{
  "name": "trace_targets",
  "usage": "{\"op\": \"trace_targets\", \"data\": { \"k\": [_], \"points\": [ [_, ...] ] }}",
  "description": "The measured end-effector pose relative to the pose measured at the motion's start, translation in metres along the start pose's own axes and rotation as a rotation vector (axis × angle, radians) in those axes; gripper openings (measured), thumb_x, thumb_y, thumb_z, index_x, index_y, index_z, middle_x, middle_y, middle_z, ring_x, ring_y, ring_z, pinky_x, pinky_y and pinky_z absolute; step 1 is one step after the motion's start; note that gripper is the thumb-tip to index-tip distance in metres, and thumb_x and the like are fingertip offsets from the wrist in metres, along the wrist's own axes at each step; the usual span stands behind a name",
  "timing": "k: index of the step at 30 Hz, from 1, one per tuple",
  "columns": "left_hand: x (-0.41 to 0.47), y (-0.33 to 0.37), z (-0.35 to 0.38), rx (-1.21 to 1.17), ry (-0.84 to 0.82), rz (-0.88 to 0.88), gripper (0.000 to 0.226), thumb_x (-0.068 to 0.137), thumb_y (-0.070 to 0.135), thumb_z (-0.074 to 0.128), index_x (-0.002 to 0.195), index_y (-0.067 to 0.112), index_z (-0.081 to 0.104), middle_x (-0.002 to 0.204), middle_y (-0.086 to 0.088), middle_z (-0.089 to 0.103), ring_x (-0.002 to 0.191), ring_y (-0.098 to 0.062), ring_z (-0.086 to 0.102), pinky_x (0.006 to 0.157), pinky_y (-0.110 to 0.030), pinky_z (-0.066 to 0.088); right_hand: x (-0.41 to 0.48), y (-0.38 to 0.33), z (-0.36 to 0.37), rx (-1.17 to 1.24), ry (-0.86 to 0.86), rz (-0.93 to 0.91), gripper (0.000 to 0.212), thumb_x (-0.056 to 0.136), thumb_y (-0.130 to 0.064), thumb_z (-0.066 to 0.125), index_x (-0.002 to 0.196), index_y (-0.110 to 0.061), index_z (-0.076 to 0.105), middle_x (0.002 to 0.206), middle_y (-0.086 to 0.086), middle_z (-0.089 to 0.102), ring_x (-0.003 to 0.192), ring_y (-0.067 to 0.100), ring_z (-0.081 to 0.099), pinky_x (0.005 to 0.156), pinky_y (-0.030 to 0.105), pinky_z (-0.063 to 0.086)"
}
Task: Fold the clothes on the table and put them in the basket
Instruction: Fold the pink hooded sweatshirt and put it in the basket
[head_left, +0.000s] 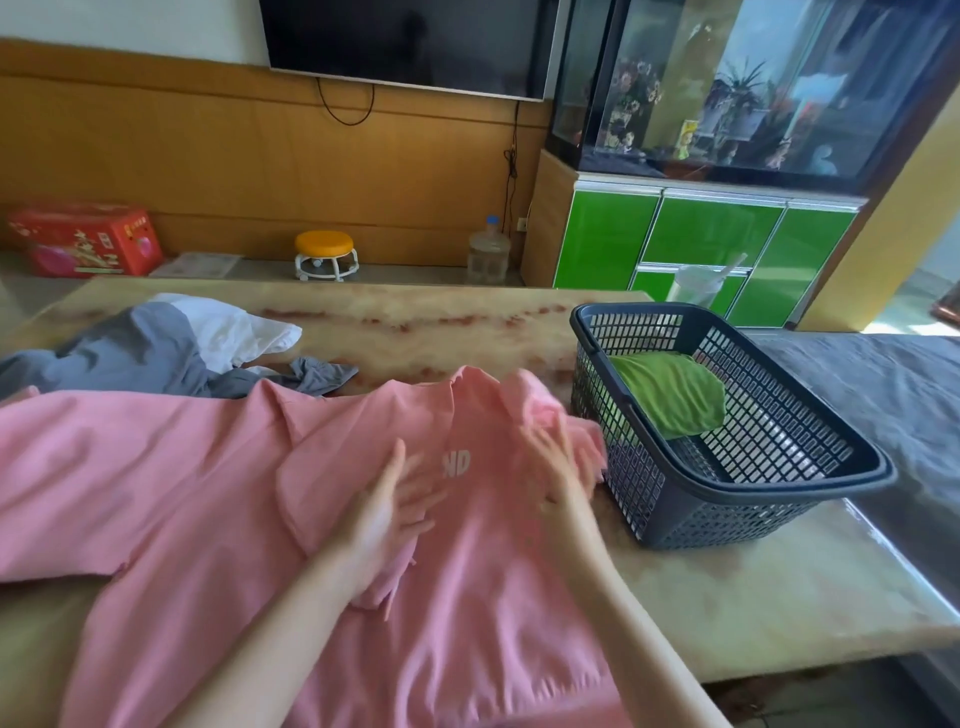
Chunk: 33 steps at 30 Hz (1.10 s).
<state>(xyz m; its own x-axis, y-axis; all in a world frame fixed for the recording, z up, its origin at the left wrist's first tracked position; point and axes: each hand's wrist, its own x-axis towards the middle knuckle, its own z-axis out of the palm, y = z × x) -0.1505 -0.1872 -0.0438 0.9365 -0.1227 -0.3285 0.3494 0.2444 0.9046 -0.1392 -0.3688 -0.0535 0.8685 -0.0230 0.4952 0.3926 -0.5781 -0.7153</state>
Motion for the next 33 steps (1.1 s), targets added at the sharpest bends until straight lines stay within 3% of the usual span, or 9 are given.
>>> {"op": "trace_targets", "data": {
  "k": [5,8,11,16,20,24,27,30,33],
  "points": [
    [0.008,0.005,-0.031,-0.234,0.150,-0.098,0.065,0.093,0.064,0.023,0.138,0.022,0.044,0.133,-0.005,0.055,0.113,-0.023,0.054,0.091,-0.042,0.040,-0.042,-0.018,0.036,-0.063,-0.579,-0.060,0.040,0.094,-0.020,0.049,0.132,-0.033,0.054,0.152,-0.017,0.025,0.145,0.008,-0.007,0.116,0.037,-0.006],
    [0.011,-0.004,-0.043,-0.180,0.179,-0.103,0.062,0.092,0.064,0.026,0.138,0.028,0.045,0.133,-0.003,0.055,0.118,-0.022,0.052,0.097,-0.046,0.040,-0.049,-0.006,0.039,-0.010,-0.530,-0.081,0.039,0.092,-0.012,0.052,0.123,-0.033,0.062,0.147,-0.021,0.028,0.143,-0.002,-0.003,0.116,0.024,-0.002],
    [0.009,-0.009,-0.035,-0.156,0.147,-0.108,0.049,0.094,0.059,0.030,0.132,0.035,0.049,0.130,-0.002,0.056,0.113,-0.021,0.055,0.080,-0.041,0.048,-0.049,0.000,0.036,0.092,-0.348,-0.027,0.051,0.087,0.000,0.055,0.127,-0.031,0.058,0.153,-0.015,0.024,0.145,0.000,0.004,0.116,0.019,0.011],
    [0.010,-0.010,-0.015,-0.063,0.014,-0.085,0.037,0.093,0.052,0.041,0.116,0.031,0.061,0.117,0.002,0.067,0.104,-0.014,0.064,0.071,-0.034,0.054,-0.041,-0.003,0.039,0.530,-0.226,0.328,0.079,0.089,0.009,0.053,0.137,-0.046,0.020,0.147,-0.011,0.034,0.133,-0.002,0.038,0.101,0.018,0.041],
    [0.018,-0.013,-0.002,0.236,0.086,0.032,0.038,0.079,0.045,0.070,0.112,0.027,0.064,0.110,-0.001,0.069,0.099,-0.016,0.066,0.076,-0.032,0.054,-0.041,-0.013,0.060,0.448,-0.398,0.222,0.061,0.084,-0.005,0.040,0.126,-0.048,0.049,0.138,0.000,0.050,0.129,0.007,0.046,0.102,0.024,0.043],
    [0.031,-0.017,-0.007,0.253,0.269,0.150,0.018,0.082,0.014,0.072,0.098,0.019,0.067,0.094,-0.001,0.069,0.093,-0.016,0.064,0.072,-0.016,0.049,-0.029,0.000,0.047,0.581,-0.293,0.299,0.064,0.080,0.025,0.038,0.119,-0.021,0.058,0.120,-0.007,0.067,0.116,0.010,0.060,0.099,0.029,0.046],
    [0.038,-0.015,-0.030,0.206,0.376,0.220,0.023,0.087,-0.003,0.058,0.087,0.018,0.064,0.084,0.001,0.065,0.087,-0.018,0.059,0.065,-0.008,0.044,-0.013,0.019,0.025,0.383,-0.161,0.297,0.059,0.083,0.019,0.046,0.114,-0.029,0.059,0.117,-0.014,0.062,0.108,0.003,0.060,0.093,0.020,0.045],
    [0.043,-0.011,-0.070,0.157,0.465,0.253,0.030,0.089,-0.010,0.046,0.096,0.014,0.064,0.104,-0.010,0.066,0.097,-0.024,0.058,0.078,-0.028,0.045,0.002,0.032,0.020,0.174,-0.277,0.283,0.050,0.086,0.008,0.054,0.119,-0.030,0.060,0.121,-0.015,0.058,0.113,0.003,0.050,0.092,0.004,0.035],
    [0.035,-0.004,-0.106,0.065,0.561,0.145,0.037,0.093,-0.007,0.035,0.114,0.011,0.060,0.101,-0.011,0.065,0.080,-0.020,0.057,0.063,-0.027,0.042,0.015,0.043,0.032,-0.099,-0.427,0.136,0.045,0.088,-0.006,0.060,0.130,-0.024,0.057,0.139,-0.008,0.050,0.135,0.014,0.037,0.112,0.023,0.023]
  ]
}}
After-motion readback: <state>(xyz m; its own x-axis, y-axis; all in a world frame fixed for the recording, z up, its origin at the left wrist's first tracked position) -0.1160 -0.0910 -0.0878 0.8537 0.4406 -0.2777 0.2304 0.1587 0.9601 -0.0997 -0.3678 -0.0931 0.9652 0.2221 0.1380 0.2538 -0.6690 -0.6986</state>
